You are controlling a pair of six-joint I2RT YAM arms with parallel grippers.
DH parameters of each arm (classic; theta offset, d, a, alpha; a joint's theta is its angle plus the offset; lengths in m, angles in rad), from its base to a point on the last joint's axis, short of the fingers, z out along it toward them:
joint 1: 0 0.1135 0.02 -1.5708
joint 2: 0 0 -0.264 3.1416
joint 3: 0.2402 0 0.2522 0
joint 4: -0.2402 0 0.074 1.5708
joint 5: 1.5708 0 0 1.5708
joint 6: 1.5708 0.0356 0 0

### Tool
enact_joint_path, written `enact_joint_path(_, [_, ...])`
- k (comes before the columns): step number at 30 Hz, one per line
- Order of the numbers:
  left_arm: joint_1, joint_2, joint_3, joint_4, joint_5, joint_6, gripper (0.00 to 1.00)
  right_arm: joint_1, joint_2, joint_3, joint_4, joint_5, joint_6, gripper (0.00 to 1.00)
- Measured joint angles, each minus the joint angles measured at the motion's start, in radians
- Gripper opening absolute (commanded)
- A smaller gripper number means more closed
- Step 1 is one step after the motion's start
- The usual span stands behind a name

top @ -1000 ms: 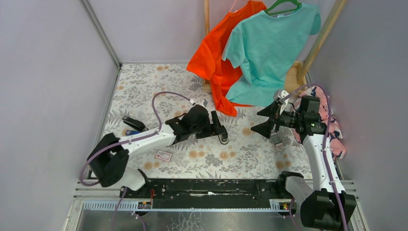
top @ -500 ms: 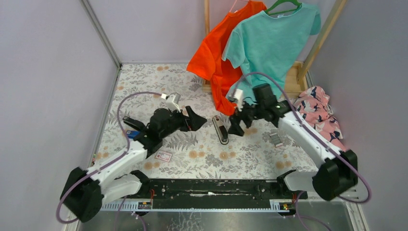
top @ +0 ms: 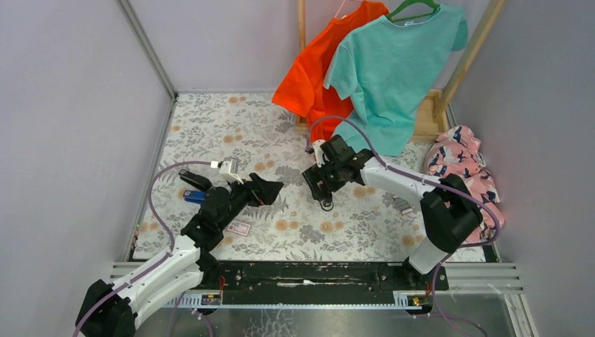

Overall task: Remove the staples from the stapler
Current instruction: Unload the staple at the center of the board.

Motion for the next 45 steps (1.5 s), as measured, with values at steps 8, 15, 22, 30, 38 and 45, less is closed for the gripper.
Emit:
enact_joint_path(8, [0.000, -0.090, -0.045, 0.017, -0.006, -0.004, 1.00, 0.032, 0.120, 0.044, 0.018, 0.108, 0.110, 0.52])
enact_joint_path(15, [0.000, -0.135, -0.058, 0.034, -0.014, -0.004, 1.00, 0.049, 0.138, 0.071, -0.011, 0.183, 0.118, 0.40])
enact_joint_path(22, [0.000, -0.138, -0.065, 0.050, -0.013, -0.004, 1.00, 0.049, 0.148, 0.085, -0.026, 0.204, 0.119, 0.24])
enact_joint_path(30, [0.000, -0.127, -0.127, 0.139, 0.046, -0.009, 1.00, 0.042, 0.140, 0.080, -0.024, 0.180, 0.052, 0.00])
enact_joint_path(38, [0.000, -0.016, -0.201, 0.425, 0.166, -0.058, 1.00, -0.234, -0.100, -0.071, -0.003, -0.235, -0.066, 0.00])
enact_joint_path(45, [0.000, 0.199, -0.210, 0.687, 0.249, -0.109, 1.00, -0.458, -0.309, -0.182, 0.076, -0.512, -0.080, 0.00])
